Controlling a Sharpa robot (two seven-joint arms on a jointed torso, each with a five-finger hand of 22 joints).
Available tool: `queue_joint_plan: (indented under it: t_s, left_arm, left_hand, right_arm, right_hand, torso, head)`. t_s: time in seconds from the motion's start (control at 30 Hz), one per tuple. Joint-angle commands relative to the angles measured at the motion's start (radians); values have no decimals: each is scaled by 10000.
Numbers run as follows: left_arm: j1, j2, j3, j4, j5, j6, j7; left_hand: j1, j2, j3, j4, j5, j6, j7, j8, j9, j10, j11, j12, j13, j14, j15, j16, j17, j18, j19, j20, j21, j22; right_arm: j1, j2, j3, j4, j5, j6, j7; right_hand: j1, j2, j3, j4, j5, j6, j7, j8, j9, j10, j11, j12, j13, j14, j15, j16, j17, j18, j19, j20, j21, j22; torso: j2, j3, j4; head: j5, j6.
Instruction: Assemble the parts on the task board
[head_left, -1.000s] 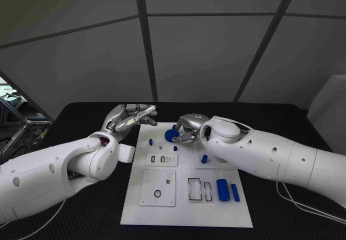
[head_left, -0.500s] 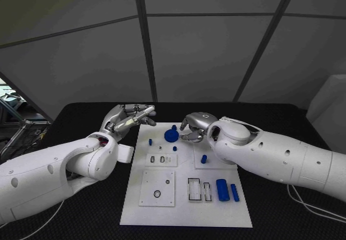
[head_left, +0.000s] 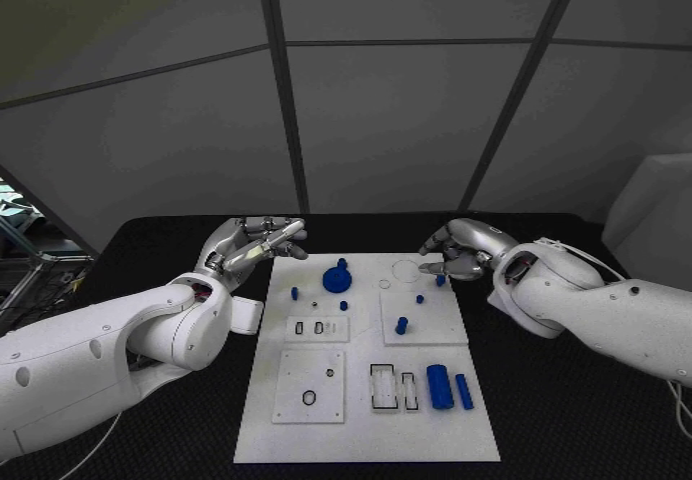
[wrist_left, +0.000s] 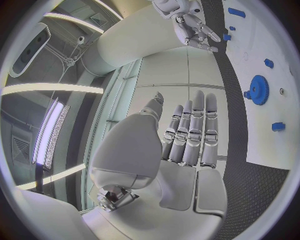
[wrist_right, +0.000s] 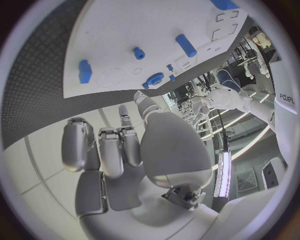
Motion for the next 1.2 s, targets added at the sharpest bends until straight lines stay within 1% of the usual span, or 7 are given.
queue_joint_plan:
  t_s: [0.03,0.17,0.27,0.43,0.6,0.83,1.2]
  left_arm:
    - [14,53,10,-19,2,120,43]
    - [12,111,10,-60,2,155,35]
    - [11,149,9,-90,2,176,30]
    - [8,191,9,-125,2,188,35]
    - [6,212,8,-163,2,183,42]
    - [4,232,8,-188,2,183,47]
    - [2,248,8,-228,2,175,44]
  left_hand:
    - [18,101,9,-73,-45,49,26,-35,10,-23,10,-49,16,-28,34,-57,-12,-132,-73,5,-34,-17]
    - [36,111,17,-93,-45,74,18,-25,16,9,0,-35,24,-27,30,-72,-15,-130,-80,6,-36,-18]
    - [36,111,17,-93,-45,74,18,-25,16,9,0,-35,24,-27,30,-72,-15,-130,-80,6,-36,-18]
    - [36,111,17,-93,-45,74,18,-25,16,9,0,-35,24,-27,30,-72,-15,-130,-80,6,-36,-18]
    - [43,115,20,-103,-45,88,13,-20,19,28,-4,-27,28,-26,27,-79,-16,-128,-84,5,-37,-18]
    - [43,115,20,-103,-45,88,13,-20,19,28,-4,-27,28,-26,27,-79,-16,-128,-84,5,-37,-18]
    - [50,115,22,-112,-45,88,12,-21,19,28,-5,-29,28,-24,26,-83,-17,-127,-85,5,-37,-18]
  right_arm:
    - [20,-253,27,-252,1697,-321,1974]
    - [16,-365,30,-624,1652,-130,2265]
    - [11,-327,30,-958,1590,166,2354]
    - [-12,-231,29,-1371,1482,543,2396]
    - [-72,-111,28,-1674,1340,850,2359]
    - [-183,10,27,-1882,1031,1223,2170]
    - [-297,48,26,-1933,895,1382,2068]
  right_hand:
    - [193,-37,4,-134,-10,44,-14,13,-4,170,-112,-71,1577,868,-90,-45,1949,99,-64,-27,-61,-79]
    - [266,-128,-31,-209,8,-88,-25,-102,-51,86,-124,-175,1479,846,-89,-93,1853,126,-151,-34,-159,-226]
    - [275,-154,-55,-221,14,-146,-20,-149,-70,17,-127,-255,1403,831,-82,-123,1792,151,-227,-35,-236,-351]
    - [314,-191,-109,-256,37,-429,12,-317,-145,-68,-104,-349,1323,834,-37,-133,1792,159,-258,-7,-291,-410]
    - [336,-198,-137,-272,29,-590,41,-359,-184,-79,-80,-359,1316,843,-13,-125,1817,157,-247,12,-296,-404]
    - [412,-189,-157,-321,29,-830,84,-365,-237,-139,-44,-417,1260,848,20,-123,1831,162,-254,41,-322,-430]
    - [334,-167,-224,-262,34,-852,136,-304,-237,-129,3,-397,1279,858,59,-110,1864,157,-232,73,-319,-410]
  torso:
    - [-19,23,-19]
    - [4,47,-16]
    - [13,25,9]
    - [16,23,24]
    - [12,12,6]
    - [19,1,12]
    - [11,4,9]
  head:
    - [-38,23]
    - [-121,6]
    - [-169,-12]
    - [-199,-48]
    - [-224,-141]
    - [-242,-163]
    - [-227,-206]
